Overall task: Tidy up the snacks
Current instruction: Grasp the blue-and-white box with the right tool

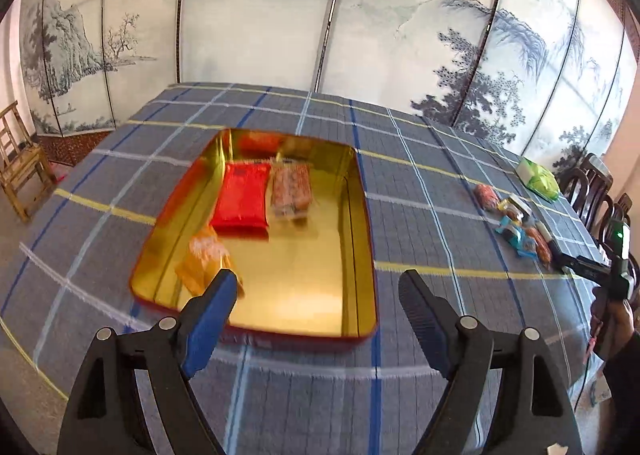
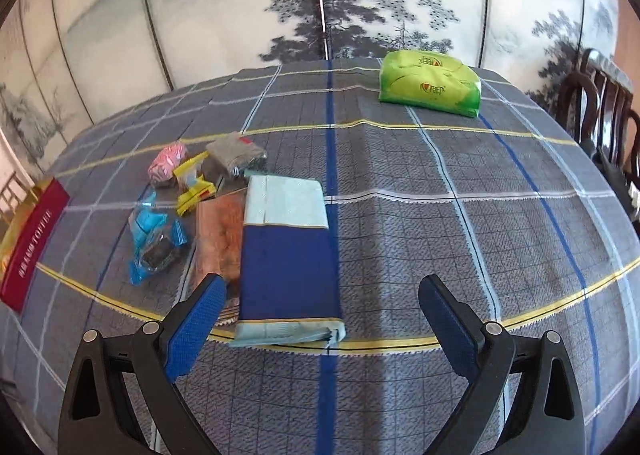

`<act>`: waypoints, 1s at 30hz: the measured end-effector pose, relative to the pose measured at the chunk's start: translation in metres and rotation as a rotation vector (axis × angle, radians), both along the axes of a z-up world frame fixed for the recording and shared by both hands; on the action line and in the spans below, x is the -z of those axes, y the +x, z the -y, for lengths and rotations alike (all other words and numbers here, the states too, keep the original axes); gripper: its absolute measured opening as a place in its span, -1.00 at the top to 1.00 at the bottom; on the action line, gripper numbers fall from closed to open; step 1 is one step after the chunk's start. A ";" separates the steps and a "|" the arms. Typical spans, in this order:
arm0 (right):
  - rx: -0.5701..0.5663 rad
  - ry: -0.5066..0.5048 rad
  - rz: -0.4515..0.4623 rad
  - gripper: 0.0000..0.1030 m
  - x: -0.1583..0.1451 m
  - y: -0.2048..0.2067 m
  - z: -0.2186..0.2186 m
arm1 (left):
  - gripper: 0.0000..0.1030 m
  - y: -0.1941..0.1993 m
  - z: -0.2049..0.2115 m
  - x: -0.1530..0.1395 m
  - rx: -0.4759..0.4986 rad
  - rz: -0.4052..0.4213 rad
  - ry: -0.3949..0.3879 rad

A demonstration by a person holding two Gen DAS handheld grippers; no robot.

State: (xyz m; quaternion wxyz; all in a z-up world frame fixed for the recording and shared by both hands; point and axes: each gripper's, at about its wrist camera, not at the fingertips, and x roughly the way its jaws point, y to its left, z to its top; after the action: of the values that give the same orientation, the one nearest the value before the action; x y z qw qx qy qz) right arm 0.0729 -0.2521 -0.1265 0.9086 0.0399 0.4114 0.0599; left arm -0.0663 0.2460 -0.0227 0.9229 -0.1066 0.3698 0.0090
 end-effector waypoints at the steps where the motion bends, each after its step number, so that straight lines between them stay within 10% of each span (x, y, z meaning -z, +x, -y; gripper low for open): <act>1: 0.001 -0.043 -0.004 -0.85 0.001 0.000 -0.007 | -0.54 -0.009 0.004 0.008 0.010 -0.011 -0.020; 5: -0.029 -0.198 0.036 -0.64 0.001 -0.008 -0.030 | -0.54 -0.030 0.024 0.036 0.067 -0.065 -0.084; 6: -0.036 -0.246 0.022 -0.27 0.004 -0.007 -0.035 | -0.54 -0.032 0.029 0.041 0.082 -0.075 -0.093; 7: -0.061 -0.247 -0.016 0.02 0.009 -0.002 -0.037 | -0.54 -0.034 0.032 0.043 0.089 -0.078 -0.096; 13: -0.027 -0.143 -0.038 0.15 0.003 0.005 -0.025 | -0.54 -0.038 0.037 0.041 0.105 -0.053 -0.131; 17: -0.004 -0.170 0.032 0.70 -0.017 -0.010 -0.021 | -0.53 -0.042 0.042 0.041 0.113 -0.045 -0.129; 30: 0.052 -0.165 0.073 0.73 -0.058 -0.013 -0.011 | -0.51 -0.055 0.051 0.039 0.136 -0.029 -0.161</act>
State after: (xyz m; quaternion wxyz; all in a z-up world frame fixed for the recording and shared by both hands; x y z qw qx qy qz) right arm 0.0601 -0.2411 -0.0688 0.9244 -0.0265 0.3804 0.0035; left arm -0.1209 0.1949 -0.0615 0.9044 -0.1546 0.3891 -0.0820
